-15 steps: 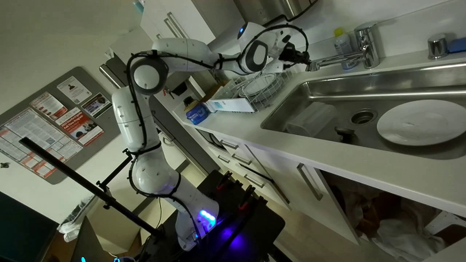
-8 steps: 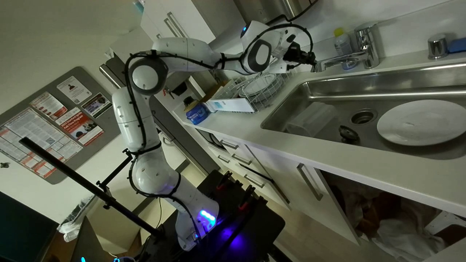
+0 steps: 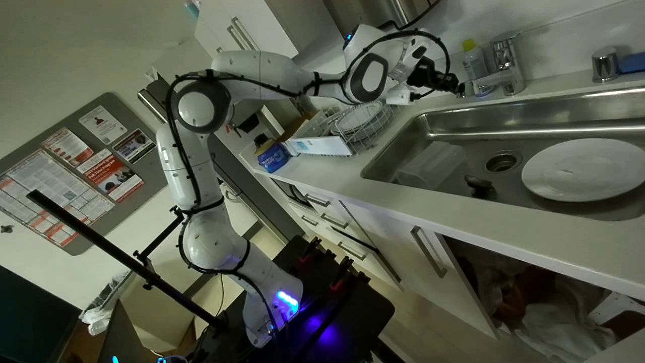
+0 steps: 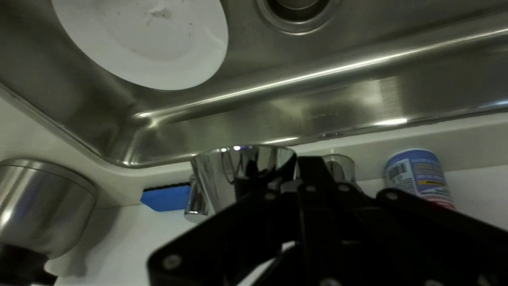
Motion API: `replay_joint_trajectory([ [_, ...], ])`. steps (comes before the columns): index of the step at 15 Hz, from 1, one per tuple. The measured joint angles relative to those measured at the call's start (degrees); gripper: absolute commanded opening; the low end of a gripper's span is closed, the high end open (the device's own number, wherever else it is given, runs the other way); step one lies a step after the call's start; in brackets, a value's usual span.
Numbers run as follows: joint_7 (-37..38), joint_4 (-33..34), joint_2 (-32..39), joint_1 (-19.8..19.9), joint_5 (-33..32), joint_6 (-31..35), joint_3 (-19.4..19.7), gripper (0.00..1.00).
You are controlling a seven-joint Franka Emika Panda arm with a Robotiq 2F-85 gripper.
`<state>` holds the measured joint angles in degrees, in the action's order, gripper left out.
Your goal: Push the faucet to the right
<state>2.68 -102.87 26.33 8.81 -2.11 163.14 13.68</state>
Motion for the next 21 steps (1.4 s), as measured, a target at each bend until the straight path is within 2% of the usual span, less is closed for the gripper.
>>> replay_joint_trajectory([
  [8, -0.08, 2.34, 0.76, 4.32, -0.08, -0.1, 2.95, 0.0],
  [15, -0.59, 6.65, 2.73, 7.07, -0.09, -1.95, 2.9, 0.0],
  [18, -2.36, 5.26, -0.06, 6.53, -0.38, -4.96, 1.37, 0.0],
  [21, -3.66, 0.66, -7.21, 5.1, -2.48, -11.38, 1.2, 0.0],
])
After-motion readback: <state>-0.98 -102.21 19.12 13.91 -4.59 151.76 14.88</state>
